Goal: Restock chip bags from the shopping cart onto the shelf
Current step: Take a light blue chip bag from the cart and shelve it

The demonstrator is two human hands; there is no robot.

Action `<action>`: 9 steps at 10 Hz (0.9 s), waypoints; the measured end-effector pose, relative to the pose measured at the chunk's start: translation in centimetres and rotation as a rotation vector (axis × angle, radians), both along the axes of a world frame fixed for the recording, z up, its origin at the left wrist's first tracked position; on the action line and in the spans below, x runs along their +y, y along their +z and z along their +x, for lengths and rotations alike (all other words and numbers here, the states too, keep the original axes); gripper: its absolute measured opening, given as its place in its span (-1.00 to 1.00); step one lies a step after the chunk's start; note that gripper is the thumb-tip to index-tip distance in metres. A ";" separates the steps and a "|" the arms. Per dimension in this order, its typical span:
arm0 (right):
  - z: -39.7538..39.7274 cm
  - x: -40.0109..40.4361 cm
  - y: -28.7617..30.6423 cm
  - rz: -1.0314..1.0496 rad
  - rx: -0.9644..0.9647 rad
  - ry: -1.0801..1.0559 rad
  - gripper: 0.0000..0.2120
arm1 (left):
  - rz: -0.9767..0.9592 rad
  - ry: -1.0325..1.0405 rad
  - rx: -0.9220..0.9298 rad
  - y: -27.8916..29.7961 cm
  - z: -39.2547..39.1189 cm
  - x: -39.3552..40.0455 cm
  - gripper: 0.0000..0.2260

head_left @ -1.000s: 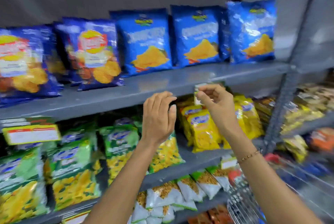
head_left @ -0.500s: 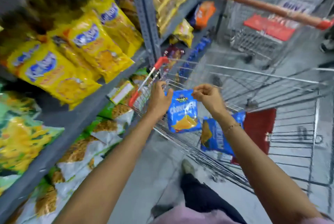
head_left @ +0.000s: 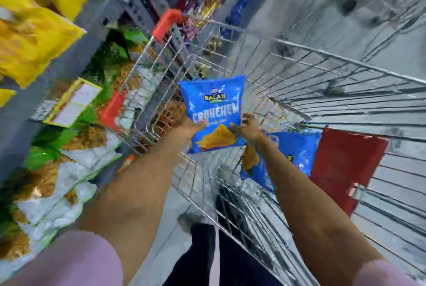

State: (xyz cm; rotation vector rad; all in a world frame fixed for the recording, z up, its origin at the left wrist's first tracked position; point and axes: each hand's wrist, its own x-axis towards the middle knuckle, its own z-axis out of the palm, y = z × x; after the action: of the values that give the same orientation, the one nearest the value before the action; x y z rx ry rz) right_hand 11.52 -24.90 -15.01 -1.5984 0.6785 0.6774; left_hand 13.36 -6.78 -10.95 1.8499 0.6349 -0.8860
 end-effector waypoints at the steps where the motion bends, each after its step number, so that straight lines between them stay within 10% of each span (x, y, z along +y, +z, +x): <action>1: 0.3 0.2 -1.7 0.027 0.011 0.010 -0.45 | -0.018 0.046 0.072 -1.1 0.5 0.6 -0.55; 5: -1.1 -1.4 -2.0 0.084 0.088 0.005 -0.44 | -0.007 -0.017 0.097 0.1 1.5 2.7 -0.63; 9: 0.3 -2.7 15.9 0.324 -0.320 0.090 -0.43 | -0.072 -0.244 -0.434 20.1 1.5 5.3 -0.66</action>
State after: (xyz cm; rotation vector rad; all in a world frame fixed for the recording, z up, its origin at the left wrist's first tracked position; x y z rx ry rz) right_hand 11.79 -27.59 0.85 -1.3985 0.2478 0.5483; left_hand 14.86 -1.43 9.14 1.9960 0.1083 -0.6175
